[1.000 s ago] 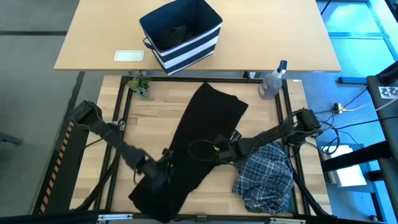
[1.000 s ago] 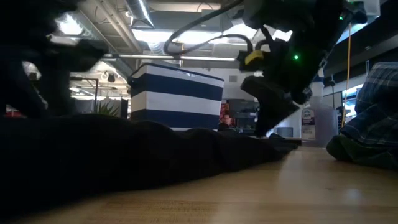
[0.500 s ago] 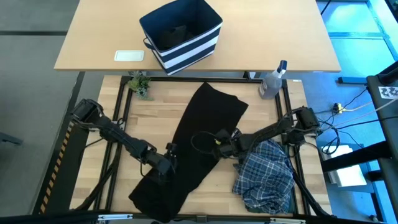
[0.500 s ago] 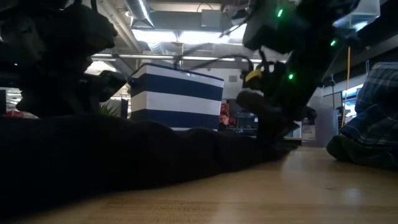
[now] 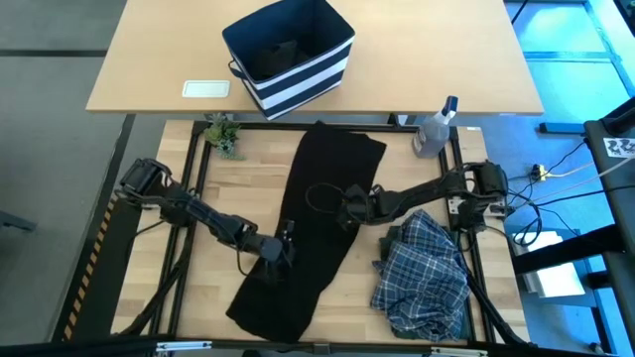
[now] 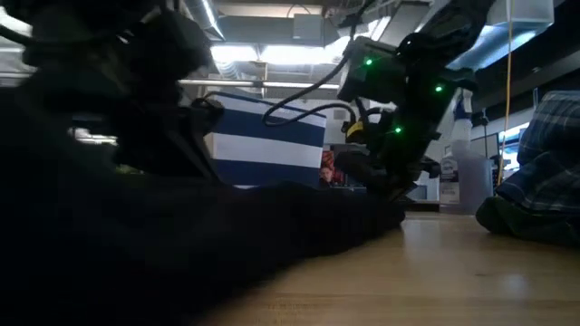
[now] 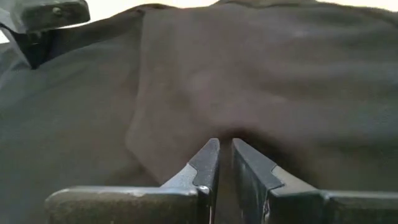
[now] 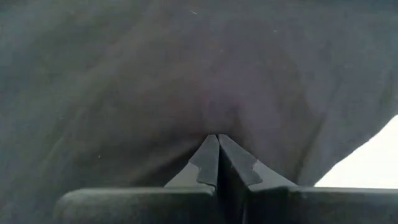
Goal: Fold Laundry from Bin
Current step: Fold the black shirt
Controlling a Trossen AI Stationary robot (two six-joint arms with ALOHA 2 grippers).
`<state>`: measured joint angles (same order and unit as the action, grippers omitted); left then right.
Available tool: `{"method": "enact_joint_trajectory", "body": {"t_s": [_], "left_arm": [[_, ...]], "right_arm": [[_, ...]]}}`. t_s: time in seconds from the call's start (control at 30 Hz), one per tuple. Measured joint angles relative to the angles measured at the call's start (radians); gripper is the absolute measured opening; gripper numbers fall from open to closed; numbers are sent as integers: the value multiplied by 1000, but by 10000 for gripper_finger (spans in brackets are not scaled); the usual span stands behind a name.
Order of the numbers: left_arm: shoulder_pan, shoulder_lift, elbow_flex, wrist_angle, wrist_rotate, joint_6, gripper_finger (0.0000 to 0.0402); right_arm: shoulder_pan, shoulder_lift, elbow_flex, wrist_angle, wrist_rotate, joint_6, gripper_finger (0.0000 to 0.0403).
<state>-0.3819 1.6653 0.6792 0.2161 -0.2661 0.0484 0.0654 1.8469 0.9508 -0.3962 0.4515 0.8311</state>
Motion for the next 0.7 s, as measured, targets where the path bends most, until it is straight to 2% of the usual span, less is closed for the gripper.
{"method": "enact_joint_trajectory", "body": {"t_s": [0.23, 0.43, 0.57, 0.7], "left_arm": [[93, 0, 0, -6, 49, 75, 37], [121, -13, 26, -28, 52, 137, 37], [117, -36, 54, -90, 50, 156, 37], [101, -123, 94, -302, 17, 236, 37]], "right_arm": [[-67, -1, -2, -2, 11, -99, 5], [-57, -57, -7, -47, -47, -102, 5], [-43, -112, -6, -105, -62, -91, 5], [-35, -148, -6, -155, -69, -82, 5]]}}
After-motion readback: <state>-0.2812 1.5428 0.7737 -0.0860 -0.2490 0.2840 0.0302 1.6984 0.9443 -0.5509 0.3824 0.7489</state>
